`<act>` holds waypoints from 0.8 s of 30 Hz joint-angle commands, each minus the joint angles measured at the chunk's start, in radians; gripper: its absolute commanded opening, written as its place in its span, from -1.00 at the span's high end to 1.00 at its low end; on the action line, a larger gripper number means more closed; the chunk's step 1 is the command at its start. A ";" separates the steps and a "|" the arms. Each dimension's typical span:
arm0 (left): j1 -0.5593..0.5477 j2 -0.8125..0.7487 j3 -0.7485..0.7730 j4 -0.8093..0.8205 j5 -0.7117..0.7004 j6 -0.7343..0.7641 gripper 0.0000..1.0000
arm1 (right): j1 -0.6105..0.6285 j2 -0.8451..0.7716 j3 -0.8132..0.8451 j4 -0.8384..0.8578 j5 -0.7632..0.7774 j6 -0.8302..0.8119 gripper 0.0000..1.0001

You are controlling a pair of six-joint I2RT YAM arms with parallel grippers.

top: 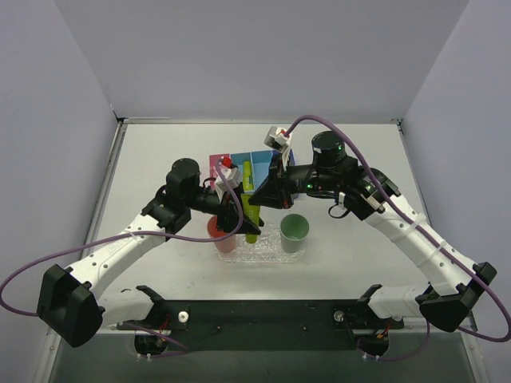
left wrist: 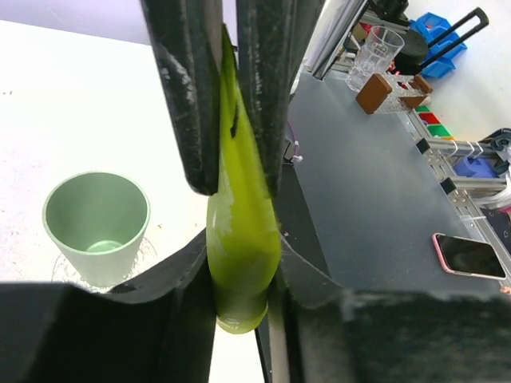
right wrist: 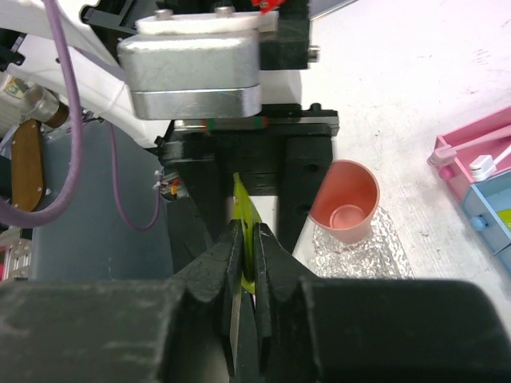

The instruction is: Prepare toiletry sets of a toothbrush and toothpaste on the tray

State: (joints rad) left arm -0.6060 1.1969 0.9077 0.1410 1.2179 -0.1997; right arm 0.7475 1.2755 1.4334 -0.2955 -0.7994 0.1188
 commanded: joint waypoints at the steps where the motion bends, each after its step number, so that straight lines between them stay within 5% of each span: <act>1: 0.002 -0.036 0.033 0.031 -0.072 0.011 -0.05 | 0.004 -0.033 -0.022 0.067 0.035 -0.004 1.00; 3: 0.011 -0.048 0.054 -0.041 -0.127 0.057 -0.55 | 0.003 -0.059 -0.042 0.068 0.118 -0.014 1.00; 8: 0.044 -0.091 0.122 -0.289 -0.274 0.238 -0.63 | -0.005 -0.186 -0.117 0.085 0.328 -0.057 1.00; 12: 0.150 -0.167 0.067 -0.235 -0.371 0.204 -0.71 | -0.004 -0.261 -0.205 0.130 0.474 -0.073 1.00; 19: 0.360 -0.230 -0.019 -0.155 -0.566 0.065 -0.74 | 0.000 -0.268 -0.338 0.288 0.433 -0.070 1.00; 24: 0.380 -0.227 -0.043 -0.098 -0.566 0.046 -0.74 | -0.004 -0.222 -0.384 0.397 0.365 -0.080 1.00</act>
State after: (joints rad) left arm -0.2340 0.9787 0.8692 -0.0341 0.6960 -0.1230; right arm 0.7460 1.0313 1.0660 -0.0654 -0.3786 0.0578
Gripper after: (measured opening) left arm 0.870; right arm 0.015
